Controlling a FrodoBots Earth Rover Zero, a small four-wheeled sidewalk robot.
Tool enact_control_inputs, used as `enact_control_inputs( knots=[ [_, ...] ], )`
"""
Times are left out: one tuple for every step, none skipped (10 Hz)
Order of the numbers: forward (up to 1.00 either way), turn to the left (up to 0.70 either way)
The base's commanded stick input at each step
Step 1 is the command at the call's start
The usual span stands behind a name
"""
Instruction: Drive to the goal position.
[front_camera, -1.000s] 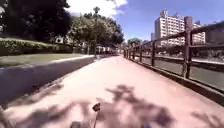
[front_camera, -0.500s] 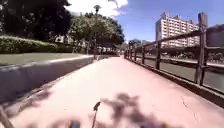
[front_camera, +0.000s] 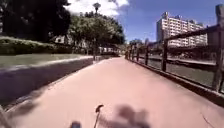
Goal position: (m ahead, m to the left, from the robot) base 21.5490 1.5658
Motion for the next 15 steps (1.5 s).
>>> enact_control_inputs(
  knots=[
    [0.85, 0.0],
    [0.85, 0.0],
    [0.85, 0.0],
    [0.85, 0.0],
    [0.85, 0.0],
    [0.85, 0.0],
    [0.85, 0.0],
    [0.85, 0.0],
    [0.85, 0.0],
    [0.85, 0.0],
    [0.85, 0.0],
    [0.85, 0.0],
    [0.85, 0.0],
    [0.85, 0.0],
    [0.85, 0.0]
  ],
)
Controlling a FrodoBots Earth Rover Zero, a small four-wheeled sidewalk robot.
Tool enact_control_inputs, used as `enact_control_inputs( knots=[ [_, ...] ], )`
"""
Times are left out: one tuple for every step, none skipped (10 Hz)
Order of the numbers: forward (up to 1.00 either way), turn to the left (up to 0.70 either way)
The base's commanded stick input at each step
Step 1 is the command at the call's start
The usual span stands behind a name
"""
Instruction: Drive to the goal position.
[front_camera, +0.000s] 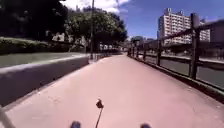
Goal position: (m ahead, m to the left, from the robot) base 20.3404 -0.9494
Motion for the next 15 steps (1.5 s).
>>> enact_control_inputs(
  knots=[
    [0.85, 0.0],
    [0.85, 0.0],
    [0.85, 0.0],
    [0.85, 0.0],
    [0.85, 0.0],
    [0.85, 0.0],
    [0.85, 0.0],
    [0.85, 0.0],
    [0.85, 0.0],
    [0.85, 0.0],
    [0.85, 0.0],
    [0.85, 0.0],
    [0.85, 0.0],
    [0.85, 0.0],
    [0.85, 0.0]
  ],
)
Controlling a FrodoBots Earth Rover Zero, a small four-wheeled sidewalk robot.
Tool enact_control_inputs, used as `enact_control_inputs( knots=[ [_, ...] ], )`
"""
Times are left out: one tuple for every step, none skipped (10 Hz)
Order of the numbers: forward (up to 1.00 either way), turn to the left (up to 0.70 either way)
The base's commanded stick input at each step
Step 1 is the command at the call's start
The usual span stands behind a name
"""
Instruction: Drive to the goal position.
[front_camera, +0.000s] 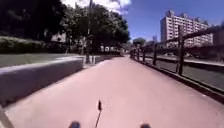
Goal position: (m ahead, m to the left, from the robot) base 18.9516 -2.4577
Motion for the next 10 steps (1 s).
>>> enact_control_inputs(
  knots=[
    [0.85, 0.0],
    [0.85, 0.0],
    [0.85, 0.0],
    [0.85, 0.0],
    [0.85, 0.0],
    [0.85, 0.0],
    [0.85, 0.0],
    [0.85, 0.0],
    [0.85, 0.0],
    [0.85, 0.0]
  ],
)
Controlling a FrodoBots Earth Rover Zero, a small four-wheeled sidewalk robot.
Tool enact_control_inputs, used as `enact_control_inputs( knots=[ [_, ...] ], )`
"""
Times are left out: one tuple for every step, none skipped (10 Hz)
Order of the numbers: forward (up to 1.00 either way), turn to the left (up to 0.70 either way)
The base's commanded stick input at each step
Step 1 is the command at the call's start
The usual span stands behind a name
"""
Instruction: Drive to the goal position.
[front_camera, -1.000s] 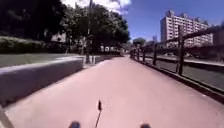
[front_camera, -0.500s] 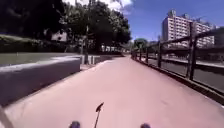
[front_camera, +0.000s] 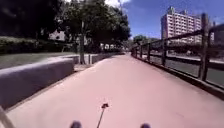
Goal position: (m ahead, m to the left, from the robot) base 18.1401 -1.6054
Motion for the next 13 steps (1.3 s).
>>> enact_control_inputs(
  knots=[
    [0.85, -0.06],
    [0.85, -0.3],
    [0.85, -0.34],
    [0.85, -0.26],
    [0.85, 0.0],
    [0.85, 0.0],
    [0.85, 0.0],
    [0.85, 0.0],
    [0.85, 0.0],
    [0.85, 0.0],
    [0.85, 0.0],
    [0.85, 0.0],
    [0.85, 0.0]
  ],
)
